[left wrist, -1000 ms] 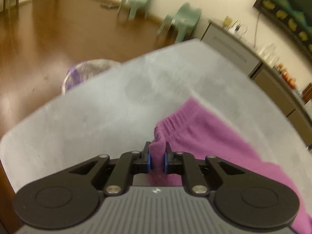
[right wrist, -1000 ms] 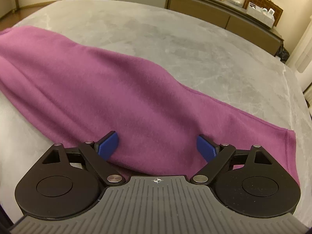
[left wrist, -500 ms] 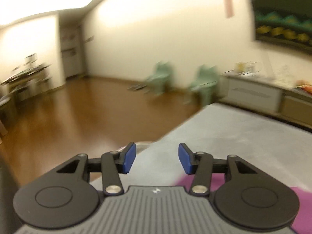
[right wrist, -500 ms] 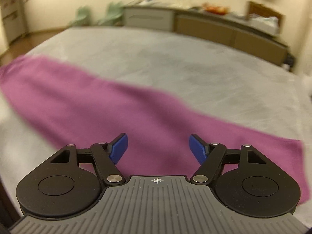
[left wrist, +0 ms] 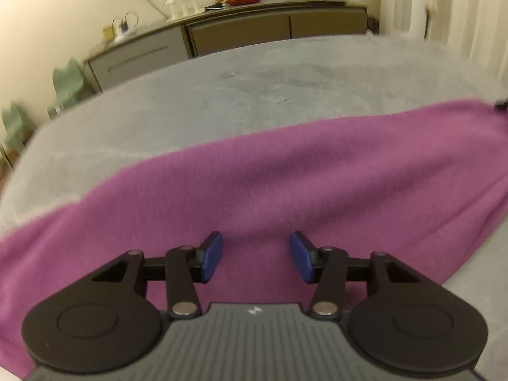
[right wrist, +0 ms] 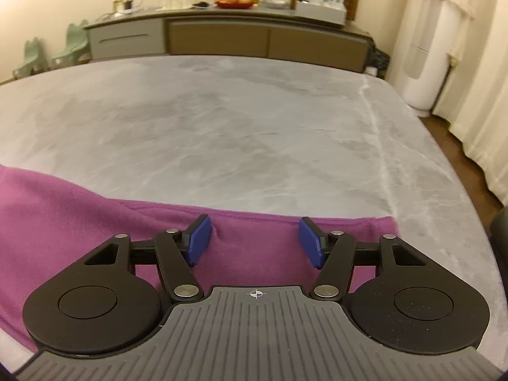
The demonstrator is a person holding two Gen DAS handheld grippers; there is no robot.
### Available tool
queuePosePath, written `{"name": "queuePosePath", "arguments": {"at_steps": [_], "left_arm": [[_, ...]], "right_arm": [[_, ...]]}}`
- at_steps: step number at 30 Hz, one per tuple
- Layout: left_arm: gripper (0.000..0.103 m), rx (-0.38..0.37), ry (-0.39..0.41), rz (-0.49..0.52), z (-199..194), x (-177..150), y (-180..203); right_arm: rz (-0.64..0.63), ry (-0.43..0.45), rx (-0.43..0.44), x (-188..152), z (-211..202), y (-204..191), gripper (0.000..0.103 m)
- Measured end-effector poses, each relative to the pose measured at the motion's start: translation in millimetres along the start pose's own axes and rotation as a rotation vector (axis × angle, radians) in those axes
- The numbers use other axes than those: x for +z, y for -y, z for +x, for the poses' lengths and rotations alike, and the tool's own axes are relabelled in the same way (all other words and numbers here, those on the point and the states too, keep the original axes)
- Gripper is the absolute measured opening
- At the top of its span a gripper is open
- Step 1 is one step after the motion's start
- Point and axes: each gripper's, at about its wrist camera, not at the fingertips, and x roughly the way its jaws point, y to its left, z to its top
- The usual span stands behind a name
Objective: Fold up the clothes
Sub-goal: 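Pinch the pant leg with the right gripper while the left gripper holds the cuff end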
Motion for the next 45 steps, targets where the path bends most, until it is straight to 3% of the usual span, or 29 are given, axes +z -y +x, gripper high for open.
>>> {"name": "queuePosePath", "arguments": {"at_steps": [1, 2, 5, 6, 7, 8, 12, 15, 19, 23, 31, 34, 35, 36, 37, 40, 45], "left_arm": [[0.047, 0.01, 0.002, 0.004, -1, 2, 3], [0.047, 0.004, 0.018, 0.016, -5, 3, 9], [0.048, -0.077, 0.105, 0.105, -19, 1, 43], [0.048, -0.111, 0.134, 0.147, -22, 1, 55], [0.048, -0.138, 0.159, 0.185, -26, -1, 67], [0.048, -0.155, 0.178, 0.22, -29, -2, 81], [0.049, -0.216, 0.246, 0.357, -29, -3, 134], [0.049, -0.262, 0.278, 0.435, -27, -7, 159], [0.05, -0.277, 0.265, 0.491, -9, -18, 171], [0.05, -0.28, 0.259, 0.498, 4, -21, 176], [0.051, -0.376, 0.263, 0.526, -10, -21, 170], [0.05, -0.37, 0.245, 0.546, -4, -25, 177], [0.05, -0.364, 0.24, 0.538, -1, -24, 178], [0.043, -0.364, 0.232, 0.52, 2, -23, 177], [0.031, -0.376, 0.21, 0.494, 3, -21, 174], [0.016, -0.391, 0.146, 0.432, 6, -13, 166], [0.01, -0.444, 0.138, 0.474, -1, -17, 164]], "right_arm": [[-0.007, 0.015, -0.017, 1, -9, 1, 0.051], [-0.022, 0.038, 0.002, 0, -18, 0, 0.052], [-0.053, 0.058, 0.139, -10, -26, -3, 0.056], [-0.056, 0.007, 0.134, -17, -14, -2, 0.054], [-0.051, -0.018, 0.12, -22, -7, 1, 0.063], [-0.033, -0.008, 0.117, -24, -7, 6, 0.064], [-0.003, 0.032, 0.122, -27, -31, 16, 0.056], [-0.091, 0.055, 0.238, -37, -60, 15, 0.054], [-0.276, 0.078, 0.27, -69, -82, 2, 0.053], [-0.385, 0.085, 0.215, -82, -77, -11, 0.045], [-0.467, 0.101, 0.123, -83, -83, -12, 0.043], [-0.536, 0.093, 0.089, -87, -78, -23, 0.032], [-0.547, 0.087, 0.081, -87, -76, -25, 0.023], [-0.543, 0.074, 0.078, -86, -74, -26, 0.016], [-0.539, 0.061, 0.074, -85, -71, -26, 0.002], [-0.517, 0.015, 0.052, -84, -69, -17, 0.0], [-0.454, -0.01, 0.058, -89, -76, 1, 0.0]]}}
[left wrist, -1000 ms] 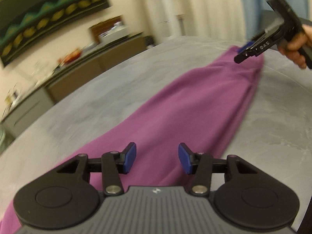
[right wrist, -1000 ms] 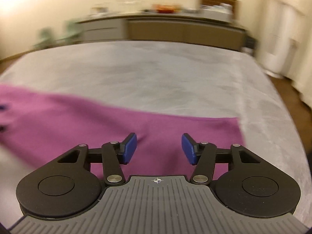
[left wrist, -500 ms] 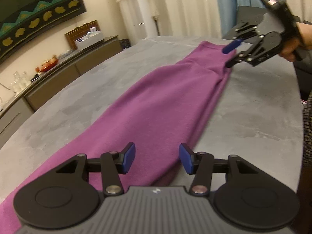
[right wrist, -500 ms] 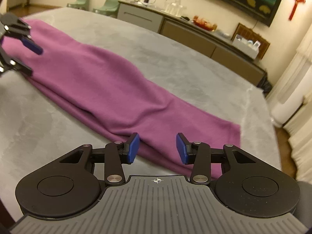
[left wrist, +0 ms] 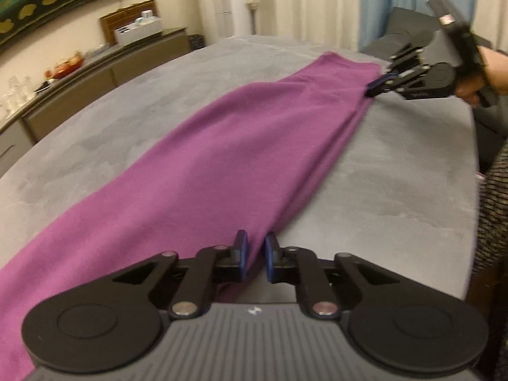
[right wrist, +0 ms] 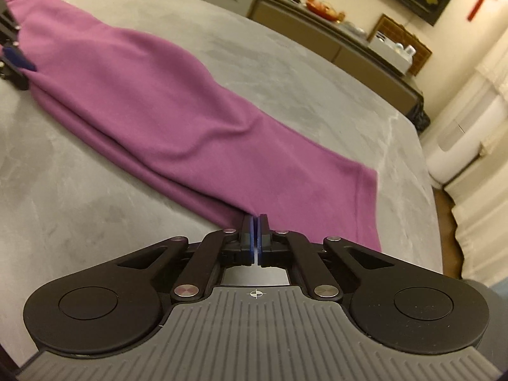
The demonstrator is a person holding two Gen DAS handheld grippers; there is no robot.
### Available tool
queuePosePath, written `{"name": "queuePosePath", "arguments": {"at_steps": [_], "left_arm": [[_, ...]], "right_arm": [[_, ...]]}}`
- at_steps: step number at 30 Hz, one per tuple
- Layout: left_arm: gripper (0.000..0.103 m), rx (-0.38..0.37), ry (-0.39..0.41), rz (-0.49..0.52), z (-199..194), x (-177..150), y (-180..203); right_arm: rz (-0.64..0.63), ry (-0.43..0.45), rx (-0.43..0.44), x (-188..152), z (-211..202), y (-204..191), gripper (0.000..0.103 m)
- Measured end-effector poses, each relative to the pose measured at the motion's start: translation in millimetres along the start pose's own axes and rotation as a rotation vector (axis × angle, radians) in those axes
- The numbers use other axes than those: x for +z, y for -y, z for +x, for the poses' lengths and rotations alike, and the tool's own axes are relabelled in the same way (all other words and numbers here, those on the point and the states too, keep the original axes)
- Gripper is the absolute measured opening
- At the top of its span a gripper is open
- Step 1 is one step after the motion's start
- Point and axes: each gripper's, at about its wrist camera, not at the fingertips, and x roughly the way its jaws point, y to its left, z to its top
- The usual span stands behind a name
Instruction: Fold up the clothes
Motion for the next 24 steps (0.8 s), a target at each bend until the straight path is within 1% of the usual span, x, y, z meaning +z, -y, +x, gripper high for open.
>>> {"name": "queuePosePath", "arguments": {"at_steps": [3, 4, 5, 7, 8, 9, 10, 11, 12, 14, 15, 16, 18, 19, 20, 21, 22, 24], "left_arm": [[0.011, -0.02, -0.013, 0.069, -4, -3, 6], [0.013, -0.023, -0.019, 0.09, -6, -4, 7], [0.014, -0.034, -0.001, 0.084, -9, 0, 5], [0.018, -0.074, 0.081, 0.019, -21, 16, -5], [0.023, -0.094, 0.123, -0.013, -26, 24, -10], [0.036, -0.113, 0.164, -0.045, -32, 32, -15], [0.045, -0.133, 0.205, -0.077, -38, 40, -20], [0.045, -0.14, 0.227, -0.114, -34, 52, -25], [0.044, -0.134, 0.232, -0.154, -20, 69, -31], [0.042, -0.114, 0.218, -0.217, 18, 99, -36], [0.042, -0.103, 0.207, -0.245, 40, 114, -38], [0.042, -0.087, 0.184, -0.276, 62, 126, -40], [0.04, -0.048, 0.111, -0.343, 106, 142, -44], [0.037, -0.011, 0.072, -0.378, 126, 147, -48], [0.037, 0.038, 0.039, -0.435, 140, 145, -56], [0.033, 0.084, 0.014, -0.512, 150, 141, -66], [0.028, 0.096, 0.003, -0.585, 154, 136, -76], [0.021, 0.068, -0.008, -0.726, 149, 125, -95]], "right_arm": [[0.024, -0.022, 0.017, -6, -8, 8, 0.0], [0.041, -0.026, 0.033, -7, -11, 13, 0.0], [0.072, -0.013, 0.059, -9, -16, 20, 0.002], [0.167, 0.063, 0.108, -8, -29, 37, 0.009], [0.231, 0.116, 0.129, -4, -33, 47, 0.016], [0.285, 0.152, 0.143, 1, -32, 55, 0.02], [0.325, 0.165, 0.146, 8, -25, 61, 0.028], [0.364, 0.169, 0.141, 17, -13, 66, 0.03], [0.401, 0.155, 0.124, 26, 3, 69, 0.03], [0.456, 0.11, 0.088, 41, 37, 74, 0.03], [0.459, 0.089, 0.063, 47, 51, 75, 0.03], [0.462, 0.067, 0.036, 52, 63, 77, 0.03], [0.499, 0.027, 0.005, 53, 79, 88, 0.03], [0.527, 0.015, -0.003, 51, 85, 96, 0.026], [0.565, 0.013, -0.003, 46, 87, 107, 0.018], [0.608, 0.012, 0.001, 40, 87, 117, 0.01], [0.651, 0.011, 0.005, 34, 88, 128, 0.0], [0.718, 0.024, 0.033, 20, 85, 143, 0.0]]}}
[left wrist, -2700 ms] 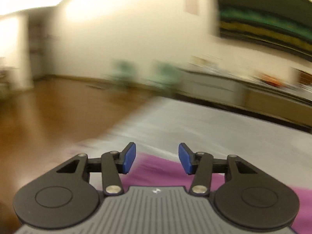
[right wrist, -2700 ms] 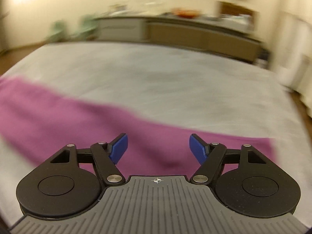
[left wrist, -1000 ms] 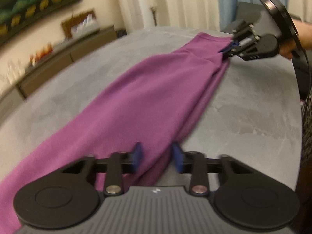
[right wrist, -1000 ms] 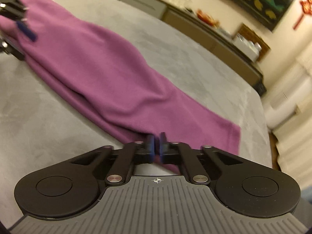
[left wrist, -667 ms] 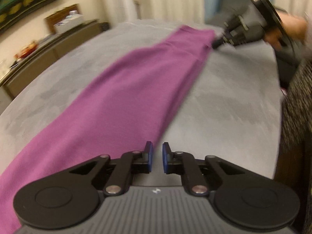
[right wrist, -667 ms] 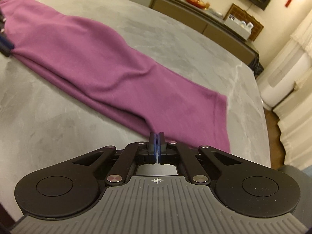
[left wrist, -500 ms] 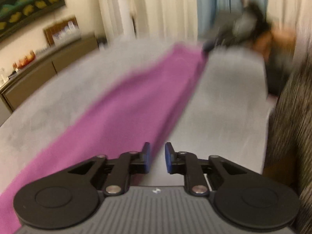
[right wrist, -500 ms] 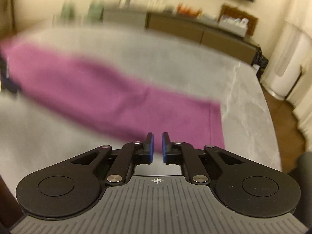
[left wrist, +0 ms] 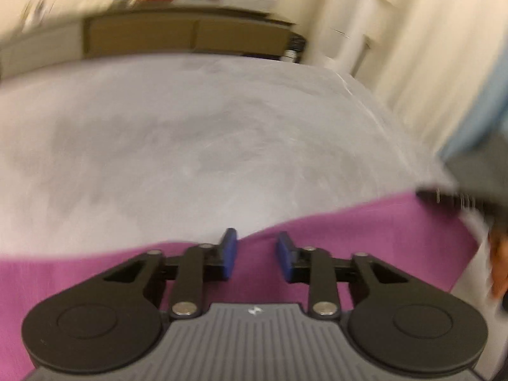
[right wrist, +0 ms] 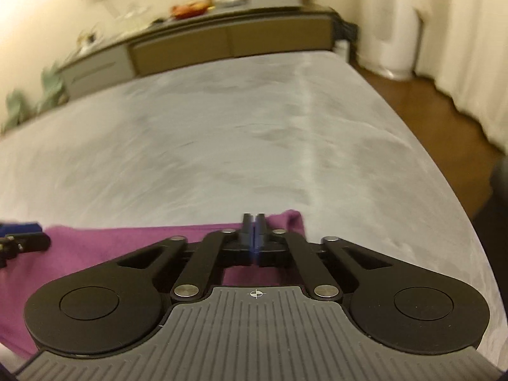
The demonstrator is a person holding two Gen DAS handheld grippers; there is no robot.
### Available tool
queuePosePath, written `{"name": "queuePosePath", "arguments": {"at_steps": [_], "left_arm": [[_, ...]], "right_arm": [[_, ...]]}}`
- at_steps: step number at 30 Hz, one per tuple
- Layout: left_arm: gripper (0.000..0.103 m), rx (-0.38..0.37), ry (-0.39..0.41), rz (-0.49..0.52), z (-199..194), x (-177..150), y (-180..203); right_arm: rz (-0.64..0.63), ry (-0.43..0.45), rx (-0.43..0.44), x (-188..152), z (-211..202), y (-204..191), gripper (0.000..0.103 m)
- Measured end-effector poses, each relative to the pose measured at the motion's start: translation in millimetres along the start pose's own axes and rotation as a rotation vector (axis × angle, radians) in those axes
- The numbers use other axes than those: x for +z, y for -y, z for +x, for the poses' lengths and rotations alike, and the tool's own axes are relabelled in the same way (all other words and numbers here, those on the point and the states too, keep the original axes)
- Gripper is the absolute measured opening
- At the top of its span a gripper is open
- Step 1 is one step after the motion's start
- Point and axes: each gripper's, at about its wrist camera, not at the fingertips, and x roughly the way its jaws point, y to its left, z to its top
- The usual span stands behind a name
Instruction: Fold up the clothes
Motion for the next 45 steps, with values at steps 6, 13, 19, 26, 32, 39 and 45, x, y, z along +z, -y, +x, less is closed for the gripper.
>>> {"name": "queuePosePath", "arguments": {"at_steps": [6, 13, 19, 26, 32, 39, 45], "left_arm": [[0.031, -0.061, 0.043, -0.065, -58, -31, -42], [0.04, 0.137, 0.083, 0.299, -104, -133, -36], [0.039, 0.191, 0.063, 0.329, -106, -136, -29], [0.047, 0.138, 0.078, 0.276, -114, -131, -32], [0.049, 0.102, 0.192, 0.207, -116, -86, -34], [0.046, 0.196, 0.156, 0.072, -44, -44, -53], [0.05, 0.112, 0.213, 0.101, -88, -77, -43]], "right_arm": [[-0.05, 0.045, 0.015, -11, -26, 1, 0.017], [-0.443, 0.025, 0.263, -64, -75, -65, 0.024], [-0.543, -0.057, 0.109, -80, -79, -60, 0.028], [-0.5, -0.058, 0.078, -84, -76, -61, 0.05], [-0.37, 0.114, 0.156, -54, -87, -87, 0.048], [-0.352, 0.022, 0.14, -37, -12, -141, 0.049], [-0.335, 0.044, 0.13, -36, -22, -121, 0.055]]}}
